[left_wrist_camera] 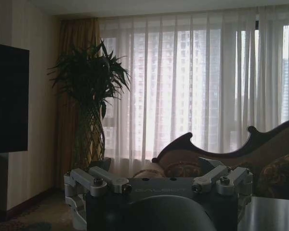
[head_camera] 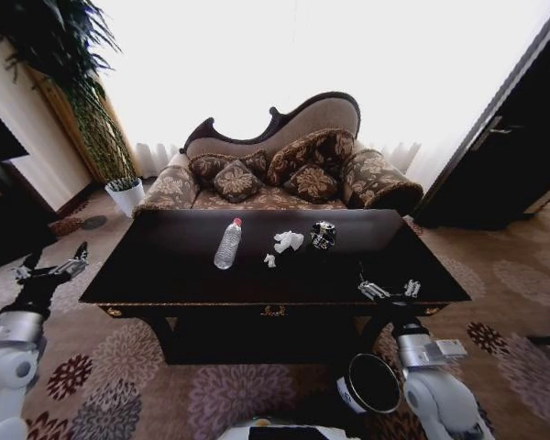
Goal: Move to the front of the table and place the trash on the table into the trash bin.
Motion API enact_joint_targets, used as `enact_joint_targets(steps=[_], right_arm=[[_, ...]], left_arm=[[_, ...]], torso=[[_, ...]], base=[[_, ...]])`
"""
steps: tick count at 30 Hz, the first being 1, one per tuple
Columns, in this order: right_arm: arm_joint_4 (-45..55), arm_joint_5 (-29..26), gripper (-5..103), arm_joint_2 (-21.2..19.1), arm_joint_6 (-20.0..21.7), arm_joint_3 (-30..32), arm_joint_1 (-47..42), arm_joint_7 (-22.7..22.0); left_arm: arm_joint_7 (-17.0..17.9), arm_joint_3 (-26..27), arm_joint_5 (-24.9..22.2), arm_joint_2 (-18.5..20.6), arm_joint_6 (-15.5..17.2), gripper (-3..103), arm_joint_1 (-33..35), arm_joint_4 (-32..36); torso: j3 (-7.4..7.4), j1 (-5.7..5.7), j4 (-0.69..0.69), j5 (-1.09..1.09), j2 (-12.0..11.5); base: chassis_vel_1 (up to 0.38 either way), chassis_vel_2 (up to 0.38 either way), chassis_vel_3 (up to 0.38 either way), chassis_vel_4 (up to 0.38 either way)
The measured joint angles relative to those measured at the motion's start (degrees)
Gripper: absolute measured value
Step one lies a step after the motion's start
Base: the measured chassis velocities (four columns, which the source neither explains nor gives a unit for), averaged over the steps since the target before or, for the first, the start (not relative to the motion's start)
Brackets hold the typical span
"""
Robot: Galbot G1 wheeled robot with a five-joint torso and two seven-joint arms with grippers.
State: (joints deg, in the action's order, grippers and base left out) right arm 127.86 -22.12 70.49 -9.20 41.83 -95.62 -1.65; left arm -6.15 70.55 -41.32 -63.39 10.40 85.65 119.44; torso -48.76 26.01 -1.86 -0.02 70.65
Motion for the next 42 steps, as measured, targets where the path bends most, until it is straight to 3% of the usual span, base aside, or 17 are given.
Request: enact_joint_targets(steps=[5,10,11,15,23,26,28,32,36,42], right_arm=[[0.53,-0.09,100,0.24,-0.68,-0.34,-0.28,0.35],[1.02,0.81,100,0.82,-1.72,-1.65,-0.38,1.59],[1.02,0.81,100,0.82,-1.72,-1.65,-0.38,1.59],[1.27,1.51,100,1.29,-1.98,-2.62,-0.53,2.01],[1.31,2.41,100,1.42,-2.17,-3.70,-0.95,2.36],[1.43,2.59,100,1.54,-2.18,-3.54,-1.24,2.46],[1.47,2.70,100,1.58,-2.18,-3.55,-1.28,2.48],[1.50,3.32,100,2.00,-2.18,-3.93,-1.45,2.57],[1.51,3.70,100,2.16,-2.18,-4.55,-1.39,2.62],[0.86,4.24,100,1.44,-2.13,-6.86,-0.22,2.67]], left_arm=[[1.67,-0.71,-3.67,3.50,1.33,100,-1.48,0.41],[5.91,-5.74,-12.97,12.72,6.15,100,-7.62,0.78],[5.91,-5.74,-12.97,12.72,6.15,100,-7.62,0.78],[12.61,-13.28,-23.65,19.98,11.09,100,-15.51,0.15],[18.78,-21.19,-33.47,25.22,17.58,100,-21.69,-0.11],[23.87,-26.03,-38.83,27.49,21.78,100,-26.10,0.27],[25.02,-26.87,-39.90,27.98,22.55,100,-26.89,0.38],[32.45,-34.27,-49.55,32.30,26.72,100,-33.93,1.19],[35.29,-38.34,-54.95,34.97,29.04,100,-38.80,1.34],[36.50,-40.63,-58.56,38.44,31.76,100,-41.59,0.38]], torso=[[0.03,-0.08,0.01,0.00,0.04],[0.00,0.00,0.01,0.01,0.01],[0.00,0.00,0.01,0.01,0.01],[-0.01,0.01,-0.04,0.02,0.00],[0.00,-0.01,0.01,0.00,0.01],[0.00,-0.01,0.01,0.01,0.00],[0.00,0.00,0.01,-0.01,0.00],[0.00,-0.01,-0.01,0.01,0.00],[0.00,-0.01,-0.01,0.01,0.01],[0.00,-0.01,0.03,0.01,0.00]], base=[[0.000,0.000,0.000,0.000],[0.000,0.000,0.000,0.000],[0.000,0.000,0.000,0.000],[0.000,0.000,0.000,0.000],[0.000,0.000,0.000,0.000],[0.000,0.000,0.000,0.000],[0.000,0.000,0.000,0.000],[0.000,0.000,0.000,0.000],[0.000,0.000,0.000,0.000],[0.000,0.000,0.000,0.000]])
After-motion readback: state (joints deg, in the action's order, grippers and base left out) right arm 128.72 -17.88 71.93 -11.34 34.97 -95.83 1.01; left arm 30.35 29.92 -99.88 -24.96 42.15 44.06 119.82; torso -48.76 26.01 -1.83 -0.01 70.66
